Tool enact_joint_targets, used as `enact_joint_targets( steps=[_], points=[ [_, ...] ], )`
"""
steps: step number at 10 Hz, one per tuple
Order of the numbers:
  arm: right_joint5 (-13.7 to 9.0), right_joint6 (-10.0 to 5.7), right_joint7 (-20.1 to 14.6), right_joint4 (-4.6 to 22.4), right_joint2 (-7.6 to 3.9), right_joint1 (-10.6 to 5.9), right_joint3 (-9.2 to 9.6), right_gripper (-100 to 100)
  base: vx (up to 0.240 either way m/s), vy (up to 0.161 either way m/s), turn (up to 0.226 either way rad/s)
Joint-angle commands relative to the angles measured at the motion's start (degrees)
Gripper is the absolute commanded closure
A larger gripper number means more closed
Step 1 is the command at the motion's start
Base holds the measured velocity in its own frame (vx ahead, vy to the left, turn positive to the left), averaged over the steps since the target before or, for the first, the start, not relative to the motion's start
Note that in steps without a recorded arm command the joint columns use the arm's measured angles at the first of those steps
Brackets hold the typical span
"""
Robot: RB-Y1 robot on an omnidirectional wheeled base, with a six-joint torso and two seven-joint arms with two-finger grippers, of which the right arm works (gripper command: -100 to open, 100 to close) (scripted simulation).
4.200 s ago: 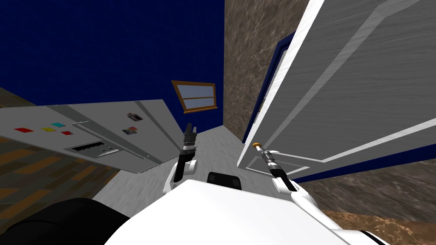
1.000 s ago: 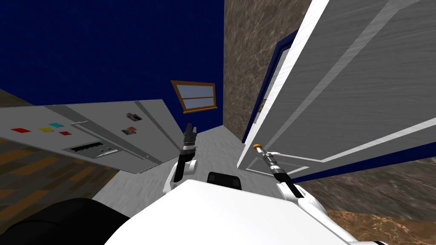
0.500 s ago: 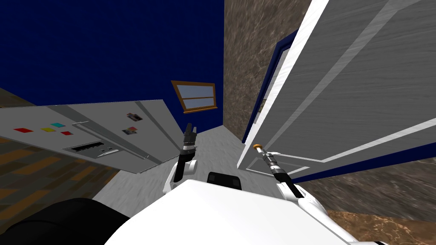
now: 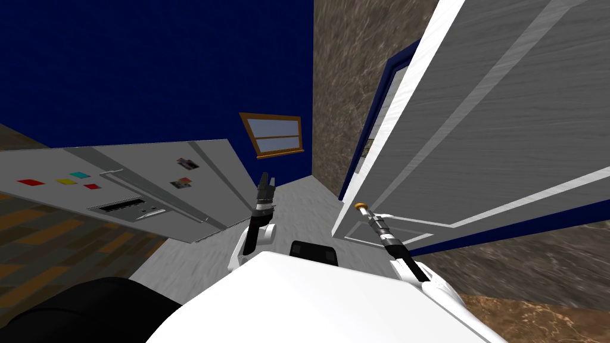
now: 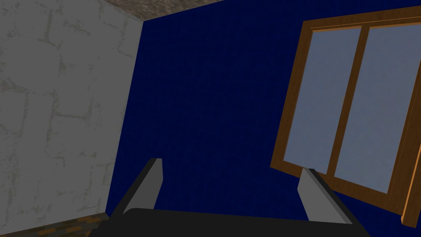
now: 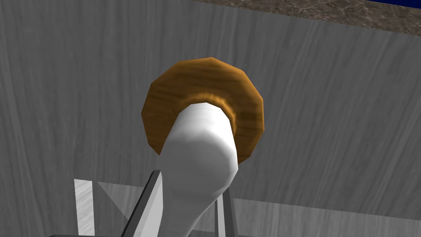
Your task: Pull the door open
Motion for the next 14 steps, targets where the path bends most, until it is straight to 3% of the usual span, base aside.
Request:
enact_joint_targets(
  steps=[1,6,7,14],
  points=[
    [0.0,0.06,0.1,-0.3,-0.13,0.19,-0.07,100,0.0,0.0,0.0],
    [0.0,0.06,0.1,-0.3,-0.13,0.19,-0.07,100,0.0,-0.001,-0.003],
    [0.0,-1.5,-0.8,-0.8,-1.09,1.39,0.97,100,0.0,0.009,0.023],
    [0.0,-1.5,-0.8,-0.8,-1.09,1.39,0.97,100,0.0,-0.002,-0.004]
  ],
)
